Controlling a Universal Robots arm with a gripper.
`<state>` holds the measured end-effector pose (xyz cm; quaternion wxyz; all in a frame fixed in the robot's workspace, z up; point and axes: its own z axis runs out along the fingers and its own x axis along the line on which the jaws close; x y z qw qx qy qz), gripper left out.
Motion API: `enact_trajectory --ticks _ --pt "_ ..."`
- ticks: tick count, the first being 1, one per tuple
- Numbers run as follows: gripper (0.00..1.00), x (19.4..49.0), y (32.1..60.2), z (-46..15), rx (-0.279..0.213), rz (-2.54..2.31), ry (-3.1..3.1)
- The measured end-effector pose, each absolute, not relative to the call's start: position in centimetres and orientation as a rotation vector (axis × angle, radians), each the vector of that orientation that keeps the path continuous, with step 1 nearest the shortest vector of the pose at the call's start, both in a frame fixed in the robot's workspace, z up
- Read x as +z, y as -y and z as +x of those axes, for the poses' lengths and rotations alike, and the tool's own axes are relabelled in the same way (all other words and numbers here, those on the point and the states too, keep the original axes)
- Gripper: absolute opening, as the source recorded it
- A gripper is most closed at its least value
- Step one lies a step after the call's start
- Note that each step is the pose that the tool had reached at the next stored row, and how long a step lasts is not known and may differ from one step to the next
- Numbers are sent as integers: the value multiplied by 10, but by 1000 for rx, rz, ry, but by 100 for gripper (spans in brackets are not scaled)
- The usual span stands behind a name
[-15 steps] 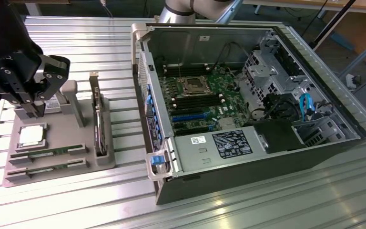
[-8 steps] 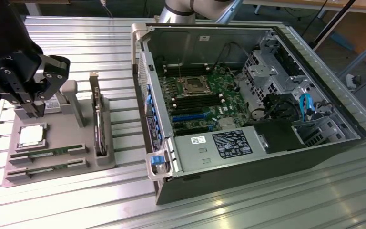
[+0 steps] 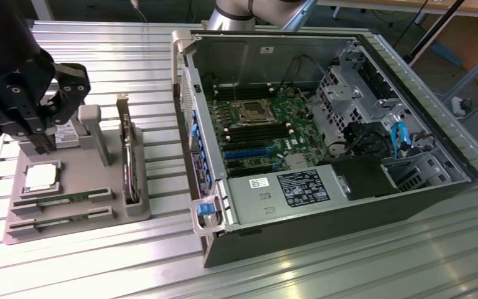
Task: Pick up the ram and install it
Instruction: 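Pick up the ram and move it above insertion slot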
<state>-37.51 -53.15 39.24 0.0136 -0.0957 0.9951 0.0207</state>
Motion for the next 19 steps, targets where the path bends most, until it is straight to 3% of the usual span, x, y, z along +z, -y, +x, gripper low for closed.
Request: enact_trajectory --ticks 19 --pt "11 391 531 -375 73 -1056 -2941"
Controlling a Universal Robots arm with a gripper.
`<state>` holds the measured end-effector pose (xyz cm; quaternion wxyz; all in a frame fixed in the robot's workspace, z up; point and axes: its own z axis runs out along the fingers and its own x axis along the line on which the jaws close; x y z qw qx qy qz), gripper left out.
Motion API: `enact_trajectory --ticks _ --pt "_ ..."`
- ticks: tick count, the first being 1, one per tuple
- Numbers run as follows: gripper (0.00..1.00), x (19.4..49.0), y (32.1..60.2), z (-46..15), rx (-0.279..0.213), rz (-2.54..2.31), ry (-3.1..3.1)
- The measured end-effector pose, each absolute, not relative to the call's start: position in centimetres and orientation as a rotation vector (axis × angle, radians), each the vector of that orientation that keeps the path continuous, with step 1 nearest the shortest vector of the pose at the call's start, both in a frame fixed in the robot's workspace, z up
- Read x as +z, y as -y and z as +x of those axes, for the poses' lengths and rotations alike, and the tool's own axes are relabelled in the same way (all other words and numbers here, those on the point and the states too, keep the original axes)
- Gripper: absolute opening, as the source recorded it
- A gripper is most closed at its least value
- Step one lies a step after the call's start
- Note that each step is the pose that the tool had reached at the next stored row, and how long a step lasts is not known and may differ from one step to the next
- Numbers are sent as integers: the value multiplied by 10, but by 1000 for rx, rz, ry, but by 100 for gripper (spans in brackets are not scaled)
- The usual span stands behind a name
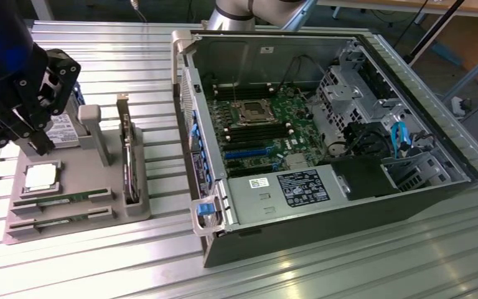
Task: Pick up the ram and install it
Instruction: 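Pick up the ram and move it above insertion slot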
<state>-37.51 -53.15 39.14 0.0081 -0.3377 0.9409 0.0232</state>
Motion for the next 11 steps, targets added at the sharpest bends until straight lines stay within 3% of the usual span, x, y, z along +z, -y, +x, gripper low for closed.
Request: enact_trajectory --ticks 11 --pt "11 391 532 -375 75 -1380 -2809"
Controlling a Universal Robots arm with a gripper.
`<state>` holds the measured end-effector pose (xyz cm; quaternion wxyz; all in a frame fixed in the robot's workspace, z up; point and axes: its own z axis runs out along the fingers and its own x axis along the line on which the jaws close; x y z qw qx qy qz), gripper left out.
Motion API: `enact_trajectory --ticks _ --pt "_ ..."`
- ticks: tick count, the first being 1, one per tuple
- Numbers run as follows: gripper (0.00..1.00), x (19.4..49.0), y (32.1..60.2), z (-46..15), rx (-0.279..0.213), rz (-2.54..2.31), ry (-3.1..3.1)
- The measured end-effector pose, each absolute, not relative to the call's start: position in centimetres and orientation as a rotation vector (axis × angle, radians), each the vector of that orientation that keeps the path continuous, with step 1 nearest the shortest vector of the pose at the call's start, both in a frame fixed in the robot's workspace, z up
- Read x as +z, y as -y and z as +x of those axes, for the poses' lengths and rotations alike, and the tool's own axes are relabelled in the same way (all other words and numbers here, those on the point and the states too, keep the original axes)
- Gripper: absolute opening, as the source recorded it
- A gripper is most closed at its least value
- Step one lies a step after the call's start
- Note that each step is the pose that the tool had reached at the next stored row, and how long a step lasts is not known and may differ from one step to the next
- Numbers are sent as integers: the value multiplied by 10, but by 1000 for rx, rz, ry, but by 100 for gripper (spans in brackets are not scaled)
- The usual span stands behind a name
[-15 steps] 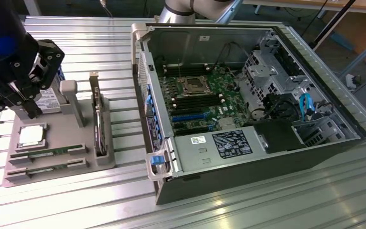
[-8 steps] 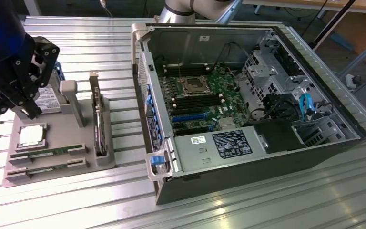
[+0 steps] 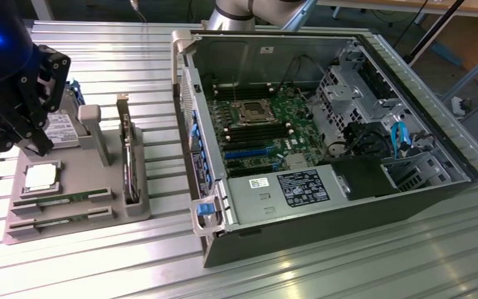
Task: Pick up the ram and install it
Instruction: 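Pick up the ram and move it above insertion slot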
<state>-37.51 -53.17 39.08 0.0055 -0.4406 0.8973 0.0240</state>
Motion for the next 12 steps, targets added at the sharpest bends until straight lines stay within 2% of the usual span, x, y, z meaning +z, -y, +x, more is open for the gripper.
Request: enact_trajectory --ticks 12 --pt "11 390 532 -375 76 -1659 -2660"
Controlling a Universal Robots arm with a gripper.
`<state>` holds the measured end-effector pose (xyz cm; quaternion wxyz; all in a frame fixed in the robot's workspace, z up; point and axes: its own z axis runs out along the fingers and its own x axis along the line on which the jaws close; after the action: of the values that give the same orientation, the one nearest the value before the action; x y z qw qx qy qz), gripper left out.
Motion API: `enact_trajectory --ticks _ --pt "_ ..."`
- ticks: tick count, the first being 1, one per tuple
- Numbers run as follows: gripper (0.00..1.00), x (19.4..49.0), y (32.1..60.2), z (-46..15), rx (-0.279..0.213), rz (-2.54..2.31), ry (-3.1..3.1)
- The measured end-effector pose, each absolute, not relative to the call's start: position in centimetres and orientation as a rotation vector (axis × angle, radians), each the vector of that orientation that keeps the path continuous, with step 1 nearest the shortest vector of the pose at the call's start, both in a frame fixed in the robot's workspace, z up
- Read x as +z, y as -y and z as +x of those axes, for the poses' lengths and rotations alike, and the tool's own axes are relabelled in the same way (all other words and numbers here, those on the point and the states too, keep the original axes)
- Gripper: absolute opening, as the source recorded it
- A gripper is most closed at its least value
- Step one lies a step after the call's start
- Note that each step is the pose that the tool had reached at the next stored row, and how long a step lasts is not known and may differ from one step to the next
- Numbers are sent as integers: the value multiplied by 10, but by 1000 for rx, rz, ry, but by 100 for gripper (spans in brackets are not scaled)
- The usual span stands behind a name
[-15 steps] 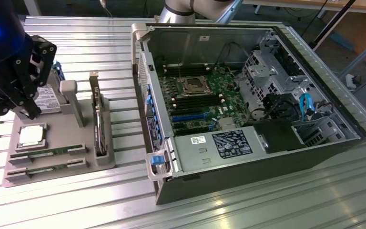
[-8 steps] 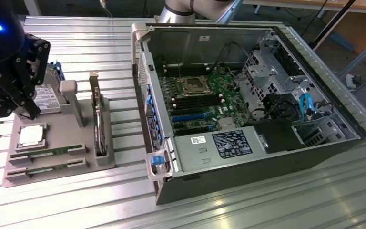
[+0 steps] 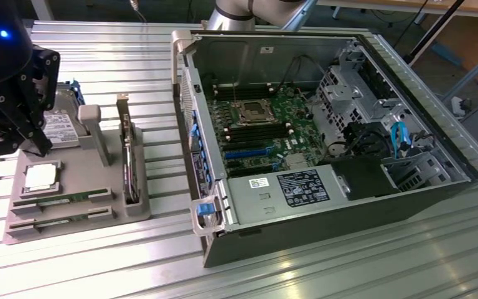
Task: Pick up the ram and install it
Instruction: 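Pick up the ram and move it above insertion slot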
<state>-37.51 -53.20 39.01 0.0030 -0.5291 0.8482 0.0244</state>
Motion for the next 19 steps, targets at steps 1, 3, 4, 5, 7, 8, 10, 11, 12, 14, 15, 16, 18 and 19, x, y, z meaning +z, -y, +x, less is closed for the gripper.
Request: enact_trajectory --ticks 1,3,4,5,7,8,10,11,12,14,15,16,18,19 --pt "11 390 532 -375 77 -1676 -2649" --pt "11 390 532 -375 77 -1707 -2630" --pt "11 390 532 -375 77 -1722 -2621" --pt "11 390 532 -375 77 -1743 -2607" --pt "11 390 532 -375 77 -1776 -2585" --pt "11 390 532 -375 77 -1810 -2563" --pt "11 389 532 -375 77 -1863 -2526" --pt "11 389 532 -375 77 -1885 -2510" --pt "11 389 533 -375 77 -1901 -2498" --pt "11 389 533 -375 77 -1943 -2466" --pt "11 389 533 -375 77 -1970 -2446" --pt "11 389 533 -375 77 -2001 -2422" --pt "11 389 533 -375 77 -2054 -2378" --pt "11 389 533 -375 77 -2085 -2352"
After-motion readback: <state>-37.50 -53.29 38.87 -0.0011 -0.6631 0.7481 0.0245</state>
